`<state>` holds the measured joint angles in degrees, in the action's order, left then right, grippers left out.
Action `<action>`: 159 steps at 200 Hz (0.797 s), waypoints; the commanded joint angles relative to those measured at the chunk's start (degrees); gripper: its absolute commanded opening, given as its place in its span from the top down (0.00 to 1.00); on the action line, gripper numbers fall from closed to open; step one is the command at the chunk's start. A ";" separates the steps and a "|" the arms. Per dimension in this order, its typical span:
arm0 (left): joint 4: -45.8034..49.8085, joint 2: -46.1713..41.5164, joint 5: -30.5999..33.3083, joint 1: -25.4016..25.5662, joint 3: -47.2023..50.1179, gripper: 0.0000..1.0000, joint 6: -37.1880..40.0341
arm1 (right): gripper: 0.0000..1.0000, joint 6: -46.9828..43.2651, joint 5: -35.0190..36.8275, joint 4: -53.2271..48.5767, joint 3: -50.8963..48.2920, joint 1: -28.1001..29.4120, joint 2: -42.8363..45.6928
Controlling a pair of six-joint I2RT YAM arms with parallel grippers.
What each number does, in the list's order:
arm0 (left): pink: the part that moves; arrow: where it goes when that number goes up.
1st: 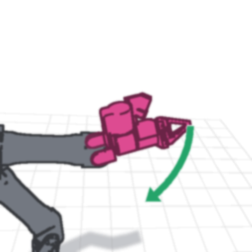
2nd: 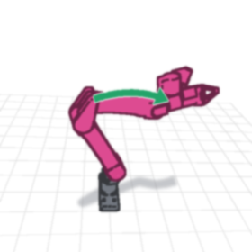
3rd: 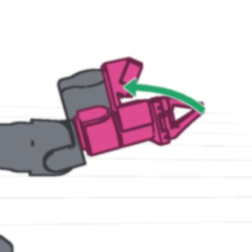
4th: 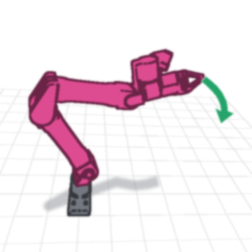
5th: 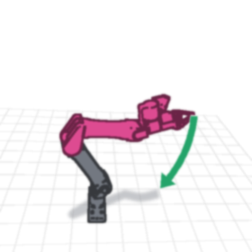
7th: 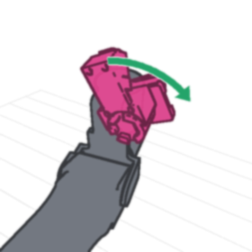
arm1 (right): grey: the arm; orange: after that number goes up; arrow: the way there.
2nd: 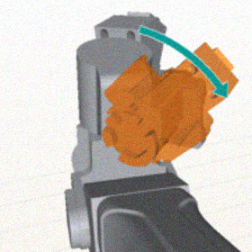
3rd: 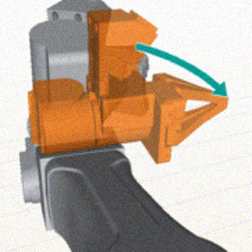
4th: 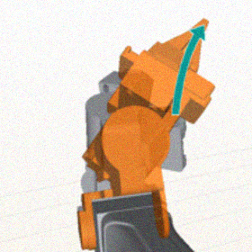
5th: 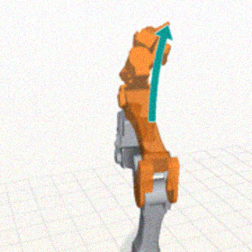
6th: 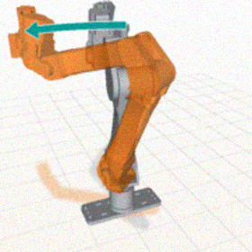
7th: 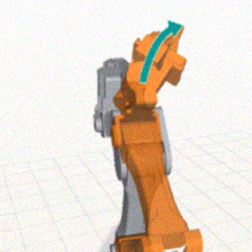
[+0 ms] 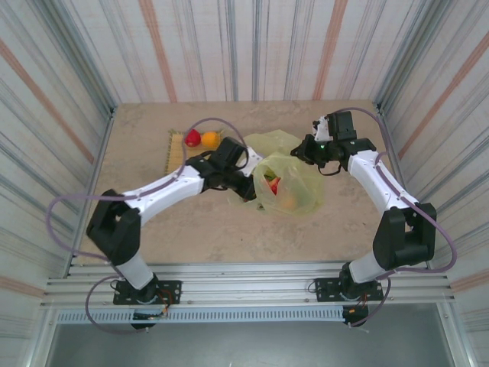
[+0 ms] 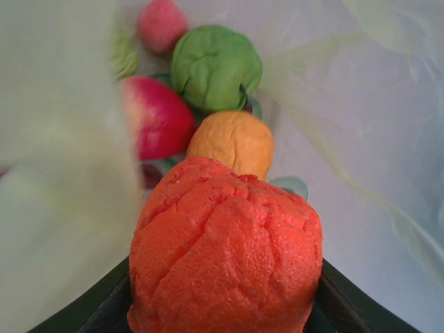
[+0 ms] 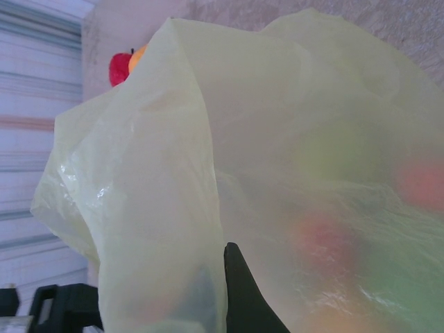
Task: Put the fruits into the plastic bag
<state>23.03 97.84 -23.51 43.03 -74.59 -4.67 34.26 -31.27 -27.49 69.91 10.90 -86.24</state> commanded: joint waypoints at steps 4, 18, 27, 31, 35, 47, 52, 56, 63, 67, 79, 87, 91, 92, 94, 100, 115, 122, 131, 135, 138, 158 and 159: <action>-3.69 5.74 -2.12 2.15 -5.35 0.45 -0.26 | 1.00 0.46 1.16 -1.25 0.22 0.13 1.79; -5.59 8.61 -3.19 3.47 -7.03 0.43 -1.49 | 1.00 0.46 1.20 -1.26 -0.42 -0.17 2.34; -6.79 10.23 -3.60 4.26 -8.03 0.43 -2.20 | 1.00 0.46 1.18 -1.26 -0.77 -0.34 2.64; -7.25 10.90 -3.53 4.62 -8.38 0.43 -2.54 | 1.00 0.46 1.13 -1.26 -0.82 -0.47 2.72; -7.58 11.58 -3.56 4.89 -8.76 0.42 -2.83 | 1.00 0.39 1.19 -1.26 -1.03 -0.52 2.82; -8.71 13.07 -3.22 5.63 -9.64 0.40 -3.86 | 1.00 0.40 1.16 -1.26 -1.30 -0.85 3.09; -9.23 13.56 -3.04 5.81 -9.85 0.40 -4.38 | 1.00 0.37 1.17 -1.26 -1.50 -1.05 3.26; -9.68 13.87 -2.96 5.91 -9.87 0.40 -4.83 | 1.00 0.37 1.12 -1.26 -1.59 -1.13 3.27; -10.80 14.20 -3.02 6.02 -9.83 0.39 -5.67 | 1.00 0.33 1.01 -1.26 -1.70 -1.29 3.39; -11.41 14.30 -3.01 6.00 -9.60 0.38 -6.04 | 1.00 0.31 0.96 -1.30 -1.79 -1.44 3.40; -12.95 14.18 -2.92 6.06 -8.89 0.36 -7.04 | 1.00 0.28 0.86 -1.34 -1.93 -1.74 3.49; -13.55 13.84 -2.55 6.09 -8.50 0.34 -7.28 | 1.00 0.19 0.84 -1.34 -2.00 -1.88 3.53; -13.63 13.67 -2.37 6.05 -8.34 0.33 -7.29 | 1.00 0.19 0.86 -1.34 -2.05 -1.92 3.59; -13.67 13.64 -2.31 6.03 -8.32 0.33 -7.29 | 1.00 0.19 0.86 -1.34 -2.06 -1.93 3.60; -13.70 13.50 -2.22 6.09 -8.23 0.33 -7.29 | 1.00 0.19 0.81 -1.34 -2.06 -1.91 3.66; -13.94 13.14 -1.98 6.02 -7.99 0.31 -7.21 | 1.00 0.19 0.83 -1.34 -2.14 -1.99 3.57; -14.13 12.24 -1.61 5.95 -7.44 0.27 -6.64 | 1.00 0.19 0.72 -1.26 -2.15 -2.02 3.44; -14.14 11.68 -1.57 6.02 -7.19 0.26 -6.45 | 1.00 0.19 0.76 -1.26 -2.12 -2.02 3.29; -14.15 11.15 -1.68 5.92 -6.84 0.24 -6.17 | 1.00 0.20 0.54 -1.19 -2.19 -2.02 3.23; -14.13 10.78 -1.67 5.93 -6.64 0.23 -6.08 | 1.00 0.19 0.52 -1.11 -2.23 -2.02 3.18; -14.15 10.55 -1.70 5.88 -6.48 0.23 -5.97 | 1.00 0.21 0.53 -1.15 -2.23 -2.02 3.17; -14.11 8.79 -1.71 5.85 -5.33 0.22 -5.79 | 1.00 0.20 0.51 -0.99 -2.28 -2.02 3.09; -14.09 8.69 -1.71 5.85 -5.32 0.22 -5.79 | 1.00 0.20 0.51 -0.99 -2.26 -2.02 3.09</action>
<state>9.91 110.85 -25.50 49.19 -81.41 -10.94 34.24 -30.89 -27.64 68.23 9.23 -84.25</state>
